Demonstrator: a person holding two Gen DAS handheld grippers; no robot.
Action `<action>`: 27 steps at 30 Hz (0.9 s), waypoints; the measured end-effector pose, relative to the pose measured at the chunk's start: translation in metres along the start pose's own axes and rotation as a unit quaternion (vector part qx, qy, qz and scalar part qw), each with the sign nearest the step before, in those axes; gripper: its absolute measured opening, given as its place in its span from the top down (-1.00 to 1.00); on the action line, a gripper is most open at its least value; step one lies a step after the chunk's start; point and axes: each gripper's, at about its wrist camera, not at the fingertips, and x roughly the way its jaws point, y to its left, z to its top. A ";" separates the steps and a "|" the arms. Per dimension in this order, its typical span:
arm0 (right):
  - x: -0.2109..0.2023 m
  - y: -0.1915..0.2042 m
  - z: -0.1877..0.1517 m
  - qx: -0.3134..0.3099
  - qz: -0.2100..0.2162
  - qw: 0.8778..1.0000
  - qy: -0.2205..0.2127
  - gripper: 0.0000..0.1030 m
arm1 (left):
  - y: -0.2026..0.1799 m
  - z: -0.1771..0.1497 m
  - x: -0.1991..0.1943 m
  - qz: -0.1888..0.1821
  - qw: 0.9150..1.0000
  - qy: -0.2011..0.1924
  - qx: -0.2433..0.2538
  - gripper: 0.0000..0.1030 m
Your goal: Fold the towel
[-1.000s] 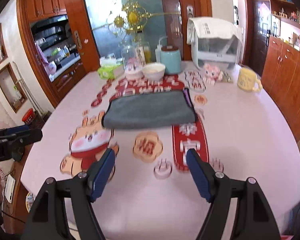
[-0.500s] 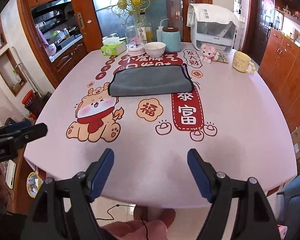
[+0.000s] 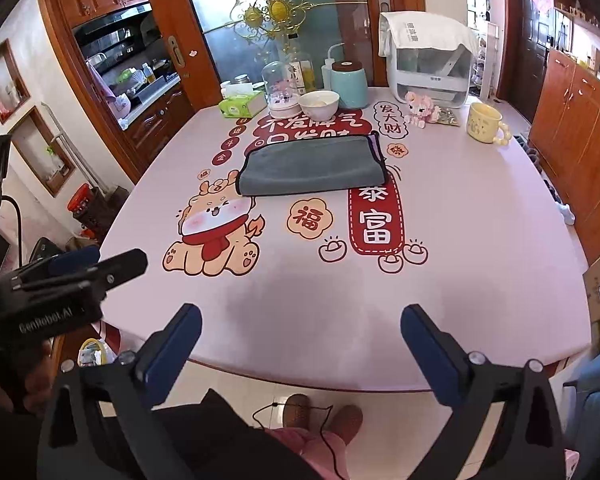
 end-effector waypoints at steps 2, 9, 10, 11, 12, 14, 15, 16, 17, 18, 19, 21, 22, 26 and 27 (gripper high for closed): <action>-0.006 -0.002 -0.001 0.001 -0.002 1.000 -0.007 -0.99 | -0.006 -0.002 -0.002 -0.001 1.000 -0.003 0.002 -0.77; -0.010 -0.020 -0.009 0.039 -0.010 0.999 -0.012 -1.00 | -0.019 -0.007 -0.010 0.013 1.000 -0.028 0.002 -0.92; -0.010 -0.021 -0.010 0.041 -0.012 0.999 -0.013 -1.00 | -0.020 -0.007 -0.011 0.015 0.999 -0.030 0.003 -0.92; -0.011 -0.021 -0.011 0.041 -0.014 0.999 -0.015 -1.00 | -0.022 -0.007 -0.013 0.016 0.999 -0.035 0.005 -0.92; -0.013 -0.021 -0.011 0.041 -0.014 0.999 -0.018 -1.00 | -0.022 -0.007 -0.014 0.017 0.999 -0.037 0.005 -0.93; -0.015 -0.022 -0.012 0.042 -0.017 0.999 -0.024 -1.00 | -0.023 -0.007 -0.018 0.020 0.999 -0.047 0.003 -0.99; -0.017 -0.021 -0.013 0.041 -0.019 0.999 -0.027 -1.00 | -0.024 -0.007 -0.020 0.022 0.998 -0.051 0.003 -0.99; -0.019 -0.020 -0.013 0.038 -0.020 0.999 -0.031 -1.00 | -0.025 -0.007 -0.021 0.025 0.998 -0.054 0.003 -0.99; -0.020 -0.020 -0.013 0.037 -0.023 0.998 -0.034 -1.00 | -0.026 -0.007 -0.022 0.028 0.998 -0.056 0.005 -0.99; -0.022 -0.020 -0.014 0.037 -0.025 0.998 -0.037 -1.00 | -0.027 -0.007 -0.022 0.029 0.998 -0.056 0.006 -0.99; -0.023 -0.021 -0.014 0.038 -0.027 0.998 -0.040 -1.00 | -0.027 -0.008 -0.021 0.032 0.998 -0.055 0.006 -0.99; -0.025 -0.023 -0.015 0.043 -0.030 0.998 -0.045 -1.00 | -0.027 -0.008 -0.020 0.033 0.998 -0.053 0.005 -0.99; -0.026 -0.024 -0.016 0.045 -0.033 0.997 -0.046 -1.00 | -0.026 -0.008 -0.020 0.035 0.998 -0.053 0.004 -0.99; -0.028 -0.025 -0.018 0.051 -0.035 0.997 -0.052 -1.00 | -0.025 -0.008 -0.023 0.043 0.997 -0.060 0.001 -0.99; -0.029 -0.025 -0.018 0.052 -0.034 0.997 -0.052 -1.00 | -0.025 -0.009 -0.024 0.047 0.997 -0.062 0.001 -0.99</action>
